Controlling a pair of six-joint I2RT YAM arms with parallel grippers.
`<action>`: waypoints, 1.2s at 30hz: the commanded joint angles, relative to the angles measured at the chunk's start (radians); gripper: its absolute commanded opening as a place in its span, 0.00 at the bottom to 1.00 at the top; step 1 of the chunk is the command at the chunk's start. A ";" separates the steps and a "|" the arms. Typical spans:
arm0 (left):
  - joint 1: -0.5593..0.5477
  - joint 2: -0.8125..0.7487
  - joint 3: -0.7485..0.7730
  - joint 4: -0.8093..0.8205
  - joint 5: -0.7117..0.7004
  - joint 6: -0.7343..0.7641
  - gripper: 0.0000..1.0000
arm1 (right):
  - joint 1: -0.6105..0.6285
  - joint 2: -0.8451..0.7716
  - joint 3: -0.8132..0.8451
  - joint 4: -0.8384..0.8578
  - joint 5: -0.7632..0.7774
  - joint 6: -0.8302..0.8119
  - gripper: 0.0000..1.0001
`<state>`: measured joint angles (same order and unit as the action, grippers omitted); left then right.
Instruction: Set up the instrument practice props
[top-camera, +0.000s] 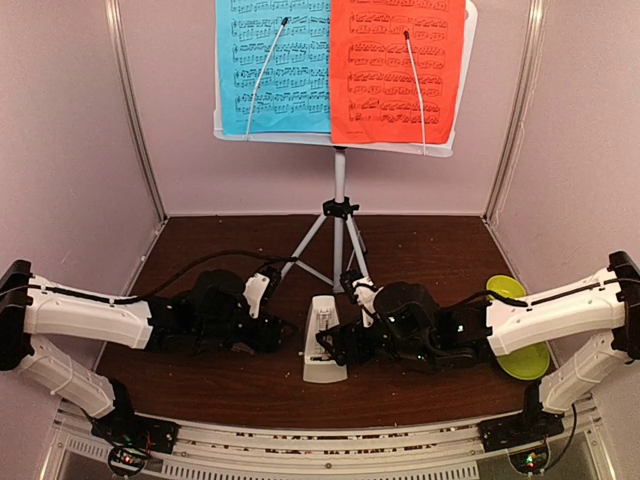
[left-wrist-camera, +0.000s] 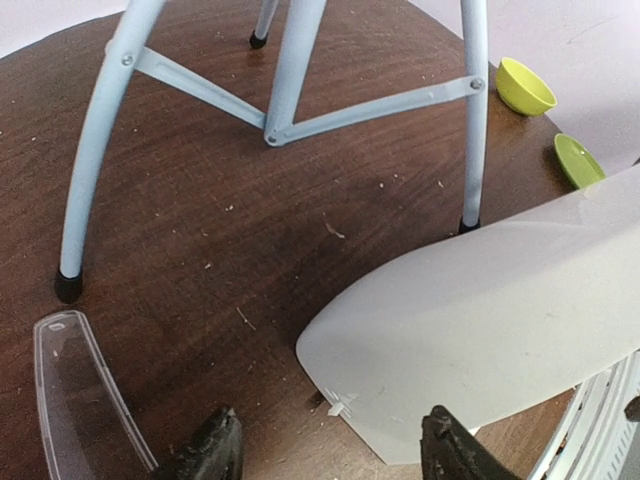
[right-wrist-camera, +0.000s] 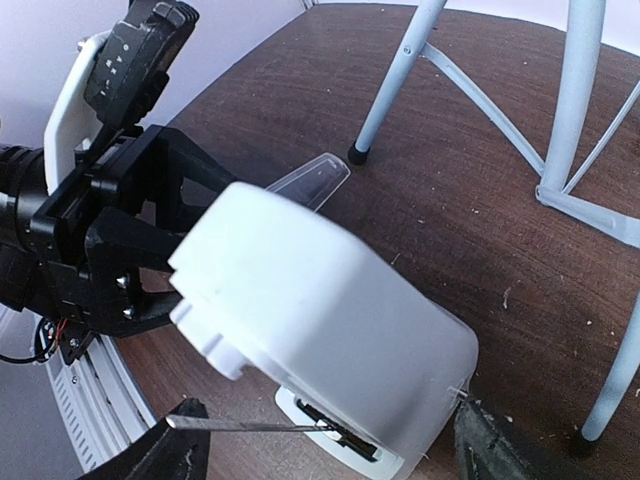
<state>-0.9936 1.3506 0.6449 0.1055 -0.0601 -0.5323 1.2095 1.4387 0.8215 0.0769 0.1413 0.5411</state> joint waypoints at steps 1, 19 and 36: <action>0.009 -0.044 0.000 -0.017 -0.065 0.005 0.64 | 0.011 0.024 0.046 -0.023 0.084 0.050 0.85; 0.049 -0.136 0.019 -0.125 -0.118 -0.003 0.82 | -0.077 -0.157 -0.185 -0.111 0.179 0.104 0.88; 0.340 -0.366 -0.029 -0.263 -0.012 0.069 0.83 | -0.297 -0.588 -0.193 -0.311 0.064 -0.048 1.00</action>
<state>-0.7040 1.0370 0.6121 -0.1184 -0.1074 -0.5056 0.9802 0.9123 0.5831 -0.1555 0.2501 0.5766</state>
